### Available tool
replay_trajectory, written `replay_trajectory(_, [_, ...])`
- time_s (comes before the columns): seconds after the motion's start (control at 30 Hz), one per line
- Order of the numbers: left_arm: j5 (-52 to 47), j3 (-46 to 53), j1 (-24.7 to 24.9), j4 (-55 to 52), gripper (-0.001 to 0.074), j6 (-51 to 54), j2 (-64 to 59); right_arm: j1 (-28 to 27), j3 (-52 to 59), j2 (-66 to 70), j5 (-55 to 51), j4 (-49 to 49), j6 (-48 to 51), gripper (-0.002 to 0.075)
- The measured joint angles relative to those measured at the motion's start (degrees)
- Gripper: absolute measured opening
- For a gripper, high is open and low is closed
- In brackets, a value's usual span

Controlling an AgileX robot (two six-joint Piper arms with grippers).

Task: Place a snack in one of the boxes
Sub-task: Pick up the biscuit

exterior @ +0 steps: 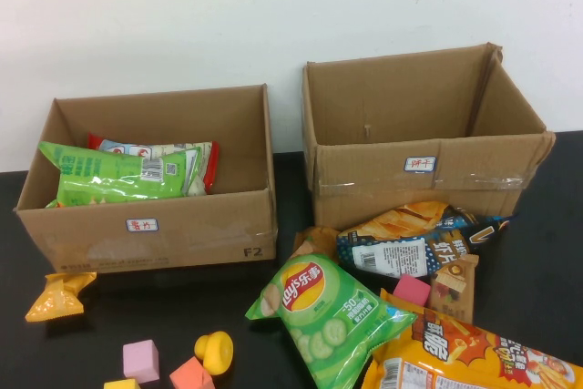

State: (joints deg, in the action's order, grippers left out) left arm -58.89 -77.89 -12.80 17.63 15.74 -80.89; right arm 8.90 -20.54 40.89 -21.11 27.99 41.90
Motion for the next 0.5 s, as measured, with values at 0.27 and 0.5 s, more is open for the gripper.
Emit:
replay_trajectory(0.27, [14.7,22.2,0.0,0.2,0.0020,-1.1,-0.9,0.0,0.0,0.0,0.5,2.6,0.0,-0.0001])
replay_trajectory(0.5, [26.9,25.6,0.0,0.6,0.0527,-0.7,-8.3,0.0,0.0,0.0,0.5,3.9,0.0,-0.0001])
